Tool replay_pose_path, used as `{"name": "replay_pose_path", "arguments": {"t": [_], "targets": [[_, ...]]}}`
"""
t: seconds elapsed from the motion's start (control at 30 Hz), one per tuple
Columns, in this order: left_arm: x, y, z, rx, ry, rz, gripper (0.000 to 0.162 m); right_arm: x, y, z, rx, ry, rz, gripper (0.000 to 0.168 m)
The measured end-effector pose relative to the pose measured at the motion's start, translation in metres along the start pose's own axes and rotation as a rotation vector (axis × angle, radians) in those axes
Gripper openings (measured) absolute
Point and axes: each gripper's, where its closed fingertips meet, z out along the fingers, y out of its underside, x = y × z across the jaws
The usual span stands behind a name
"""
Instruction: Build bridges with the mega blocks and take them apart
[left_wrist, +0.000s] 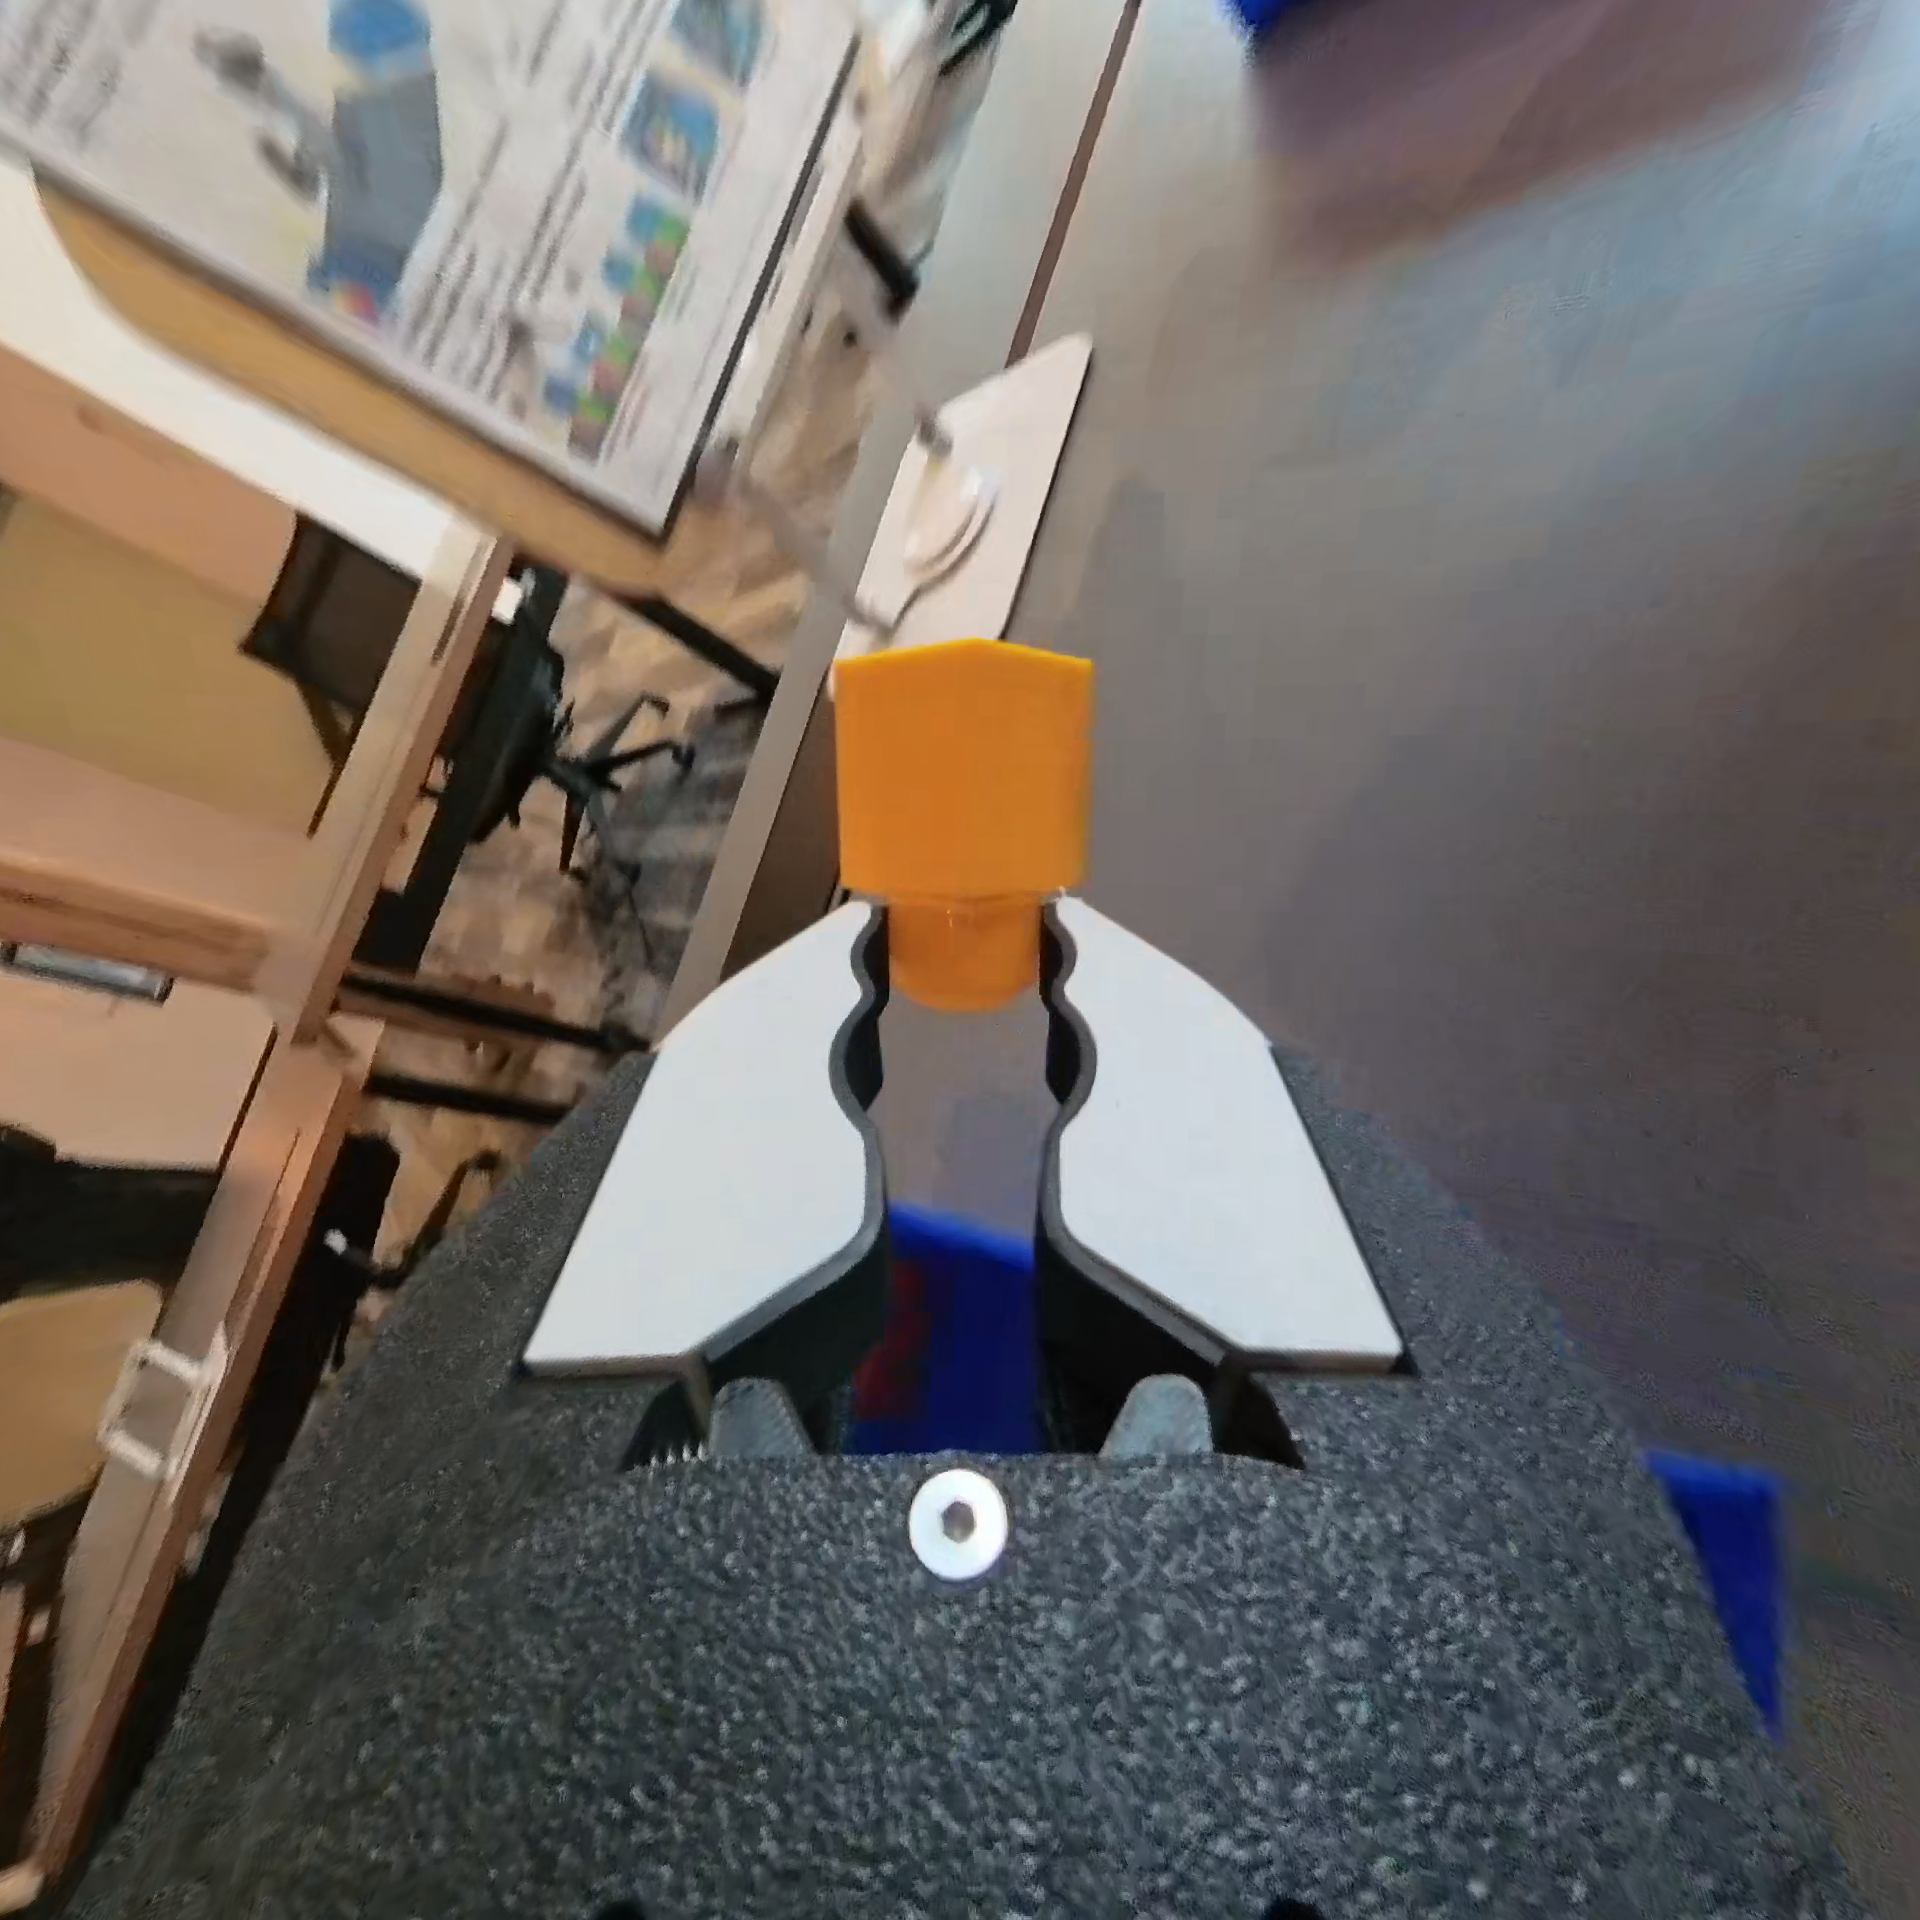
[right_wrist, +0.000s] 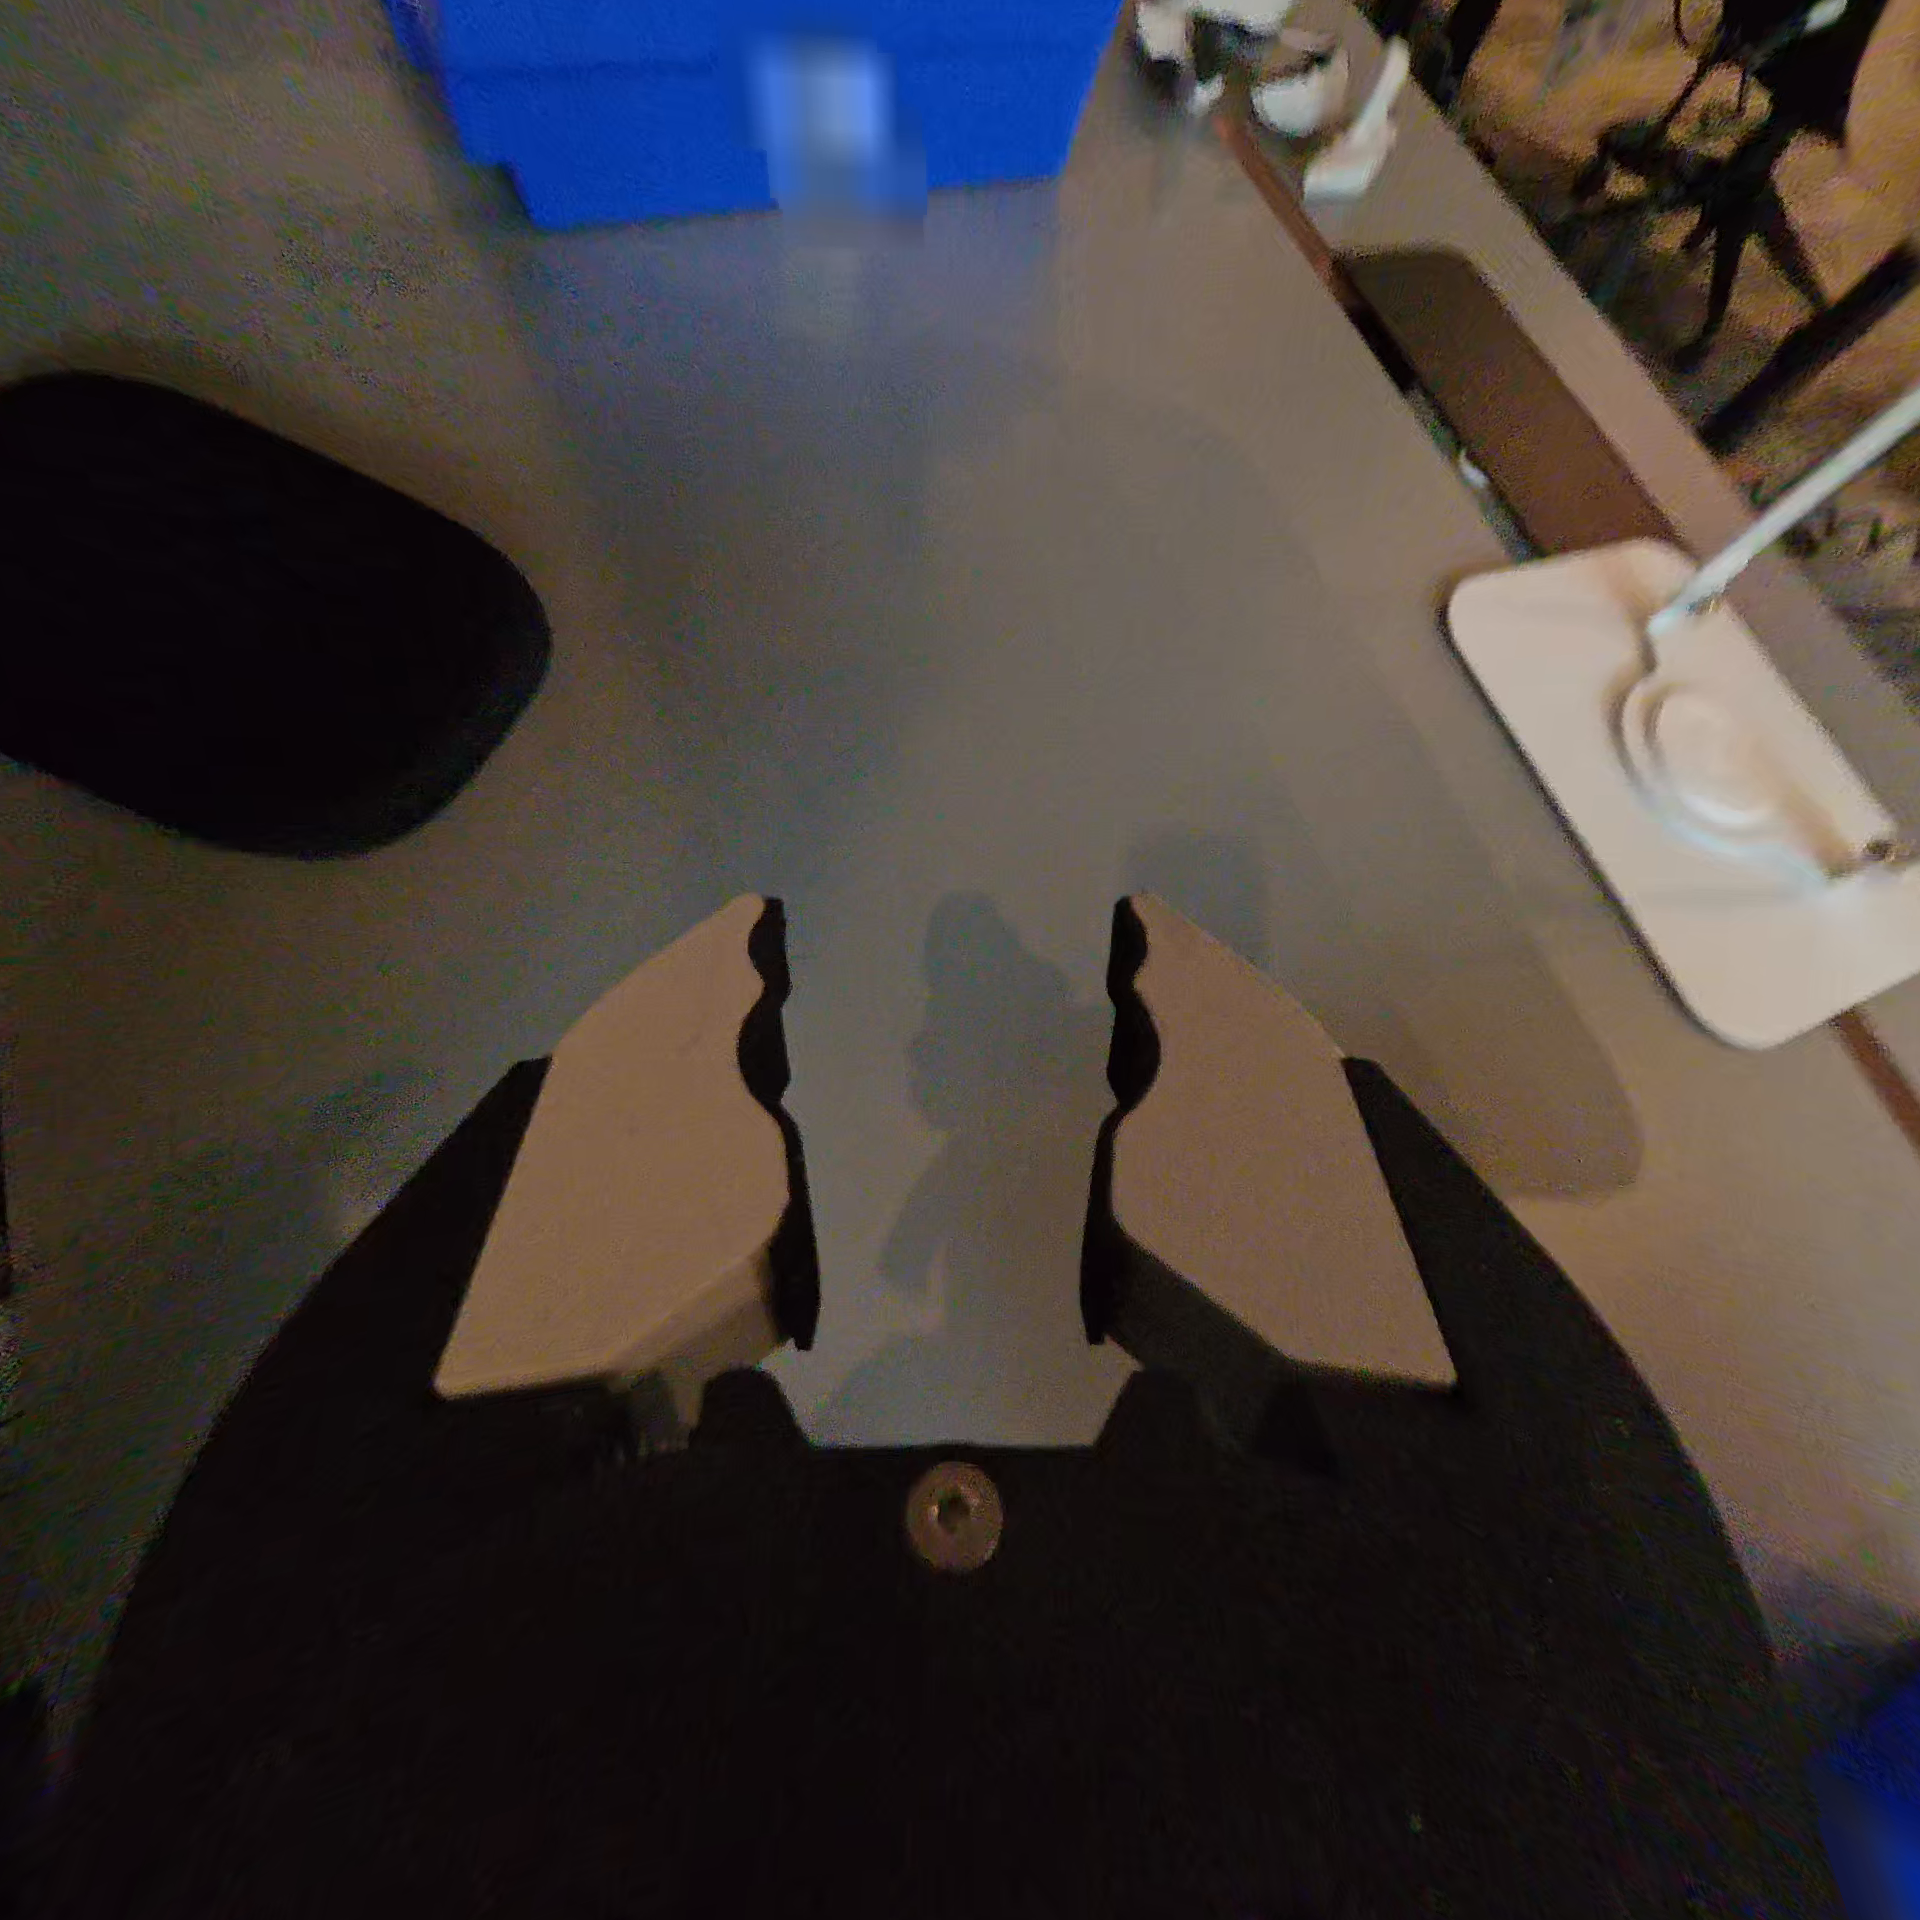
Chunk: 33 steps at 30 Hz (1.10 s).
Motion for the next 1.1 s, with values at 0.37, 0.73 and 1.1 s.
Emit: {"name": "replay_pose_path", "arguments": {"t": [0.37, 0.73, 1.1], "targets": [[0.112, -0.123, 0.064, 0.194, 0.212, 0.125, 0.028, -0.030, -0.095, 0.031, 0.140, -0.080, -0.114, 0.067], [0.136, -0.157, 0.082, 0.278, 0.205, 0.071, 0.029, -0.034, -0.083, 0.029, 0.166, -0.076, -0.165, 0.038], [0.109, -0.214, 0.045, 0.893, 0.317, -0.995, 0.067, -0.024, -0.114, -0.037, 0.701, -0.340, 0.125, 0.037]]}}
